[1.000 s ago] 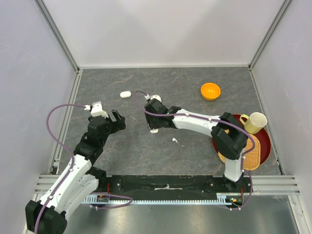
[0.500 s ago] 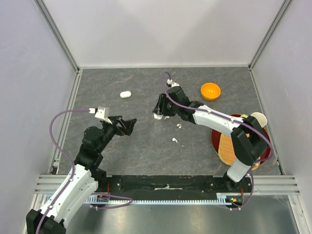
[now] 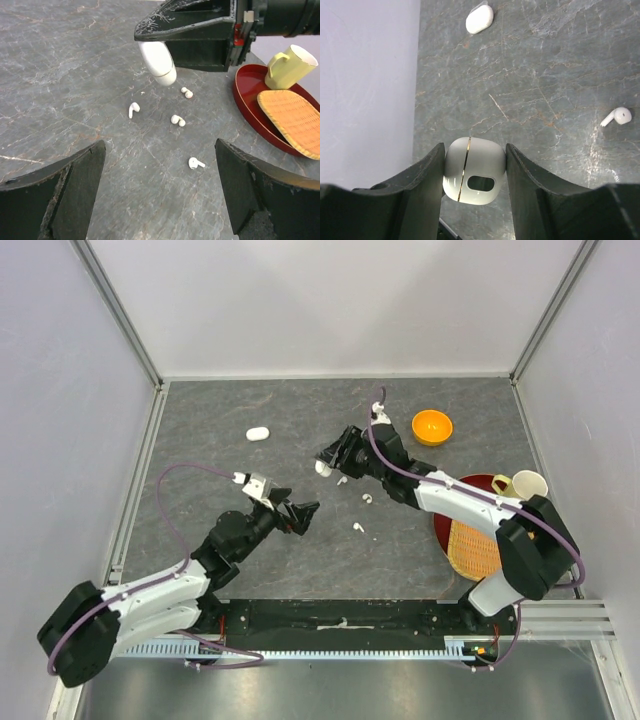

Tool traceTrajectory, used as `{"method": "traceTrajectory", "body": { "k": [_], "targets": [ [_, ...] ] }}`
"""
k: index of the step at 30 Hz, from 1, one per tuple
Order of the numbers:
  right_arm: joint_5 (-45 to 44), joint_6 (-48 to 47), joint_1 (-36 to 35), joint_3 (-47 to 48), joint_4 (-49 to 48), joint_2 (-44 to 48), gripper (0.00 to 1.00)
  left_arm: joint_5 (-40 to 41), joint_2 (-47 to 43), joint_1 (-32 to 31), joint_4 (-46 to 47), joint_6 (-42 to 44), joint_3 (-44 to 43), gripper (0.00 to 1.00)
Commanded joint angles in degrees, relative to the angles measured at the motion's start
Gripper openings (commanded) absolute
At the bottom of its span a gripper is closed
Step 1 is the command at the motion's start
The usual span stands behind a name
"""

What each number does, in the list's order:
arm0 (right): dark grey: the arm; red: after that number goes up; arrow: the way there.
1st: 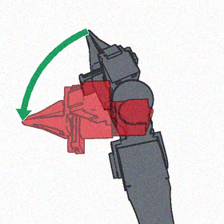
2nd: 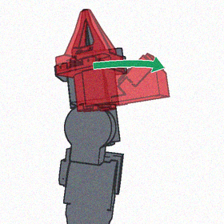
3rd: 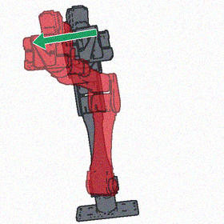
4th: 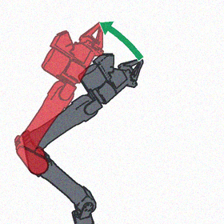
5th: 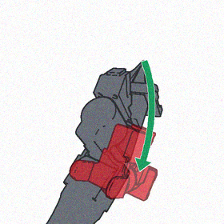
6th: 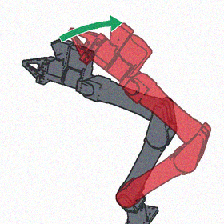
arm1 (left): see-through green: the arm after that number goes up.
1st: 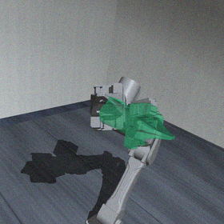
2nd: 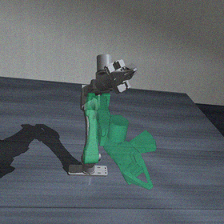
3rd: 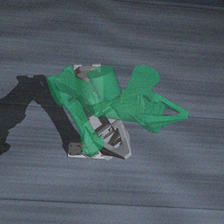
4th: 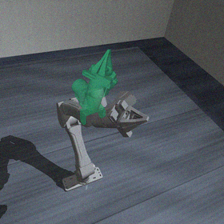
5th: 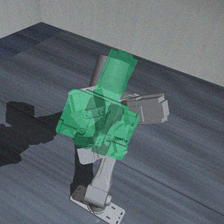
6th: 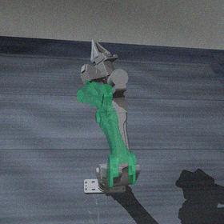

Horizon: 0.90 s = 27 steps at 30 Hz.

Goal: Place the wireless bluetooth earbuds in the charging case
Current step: Pick up the charging case at the center of the board.

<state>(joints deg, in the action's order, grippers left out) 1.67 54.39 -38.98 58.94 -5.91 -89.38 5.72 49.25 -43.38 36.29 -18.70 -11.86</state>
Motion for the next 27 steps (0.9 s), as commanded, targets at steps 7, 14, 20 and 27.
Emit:
{"method": "traceTrajectory", "body": {
  "k": [7, 14, 20, 27],
  "targets": [
    [1.05, 9.15, 0.13, -6.64, -12.45, 5.01, 0.31, 5.89, 16.39, -3.91, 33.22, 2.00, -0.97, 0.96],
    [2.02, 10.82, -0.04, -8.66, -14.57, 6.59, 0.32, 6.76, 23.25, -4.17, 39.20, 1.12, -3.78, 0.96],
    [3.33, 11.61, -0.13, -10.16, -16.23, 7.38, 0.32, 7.38, 28.08, -4.17, 40.78, 1.65, -7.30, 0.92],
    [3.86, 11.97, -0.13, -10.77, -16.68, 8.52, 0.32, 8.35, 32.65, -4.26, 44.74, 1.56, -8.80, 0.84]
  ]
}}
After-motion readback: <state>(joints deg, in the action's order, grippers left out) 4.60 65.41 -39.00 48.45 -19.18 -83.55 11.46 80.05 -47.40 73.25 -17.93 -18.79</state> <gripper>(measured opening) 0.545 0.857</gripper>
